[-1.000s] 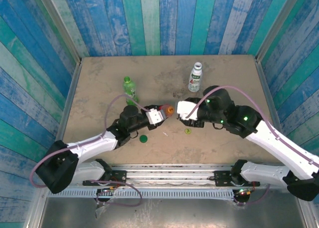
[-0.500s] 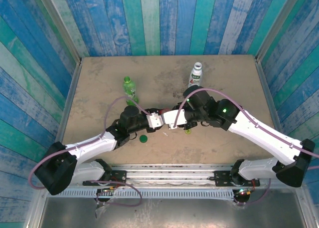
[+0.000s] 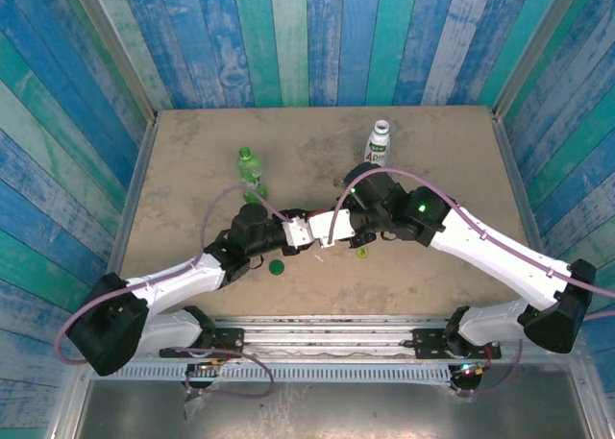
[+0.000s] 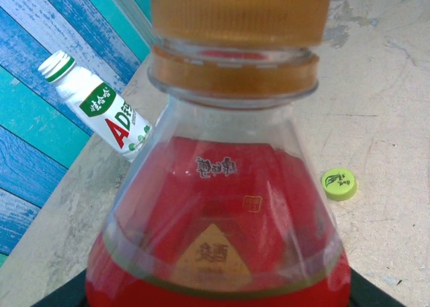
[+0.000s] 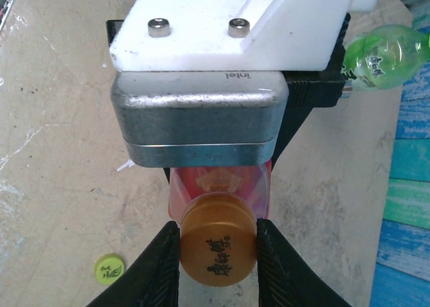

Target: Screw on the bottle caps

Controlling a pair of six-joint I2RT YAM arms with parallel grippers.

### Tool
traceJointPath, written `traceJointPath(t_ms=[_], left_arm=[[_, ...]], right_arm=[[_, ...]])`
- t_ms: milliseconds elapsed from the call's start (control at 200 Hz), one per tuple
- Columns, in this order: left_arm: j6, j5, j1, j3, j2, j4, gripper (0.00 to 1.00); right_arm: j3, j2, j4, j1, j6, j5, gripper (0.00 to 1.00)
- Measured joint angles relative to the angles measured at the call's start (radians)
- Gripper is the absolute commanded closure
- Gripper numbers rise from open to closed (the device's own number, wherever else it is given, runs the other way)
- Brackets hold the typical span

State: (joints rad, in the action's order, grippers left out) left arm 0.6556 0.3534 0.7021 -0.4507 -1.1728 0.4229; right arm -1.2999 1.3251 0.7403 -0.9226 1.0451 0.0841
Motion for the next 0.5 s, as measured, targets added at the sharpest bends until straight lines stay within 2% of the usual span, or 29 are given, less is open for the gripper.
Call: traceJointPath(t_ms=[165,501], left_arm=[[0.0,-0.001,0.0,0.0,0.0,-0.003,0.47],[0.0,0.0,0.0,0.0,0.006,-0.005,0.47]], right_arm=[[0.0,0.003,0.0,-0.003,0.0,-0.008,0.65],[-0.001,0.012,0.003,-0.004,0.0,-0.027,0.69]])
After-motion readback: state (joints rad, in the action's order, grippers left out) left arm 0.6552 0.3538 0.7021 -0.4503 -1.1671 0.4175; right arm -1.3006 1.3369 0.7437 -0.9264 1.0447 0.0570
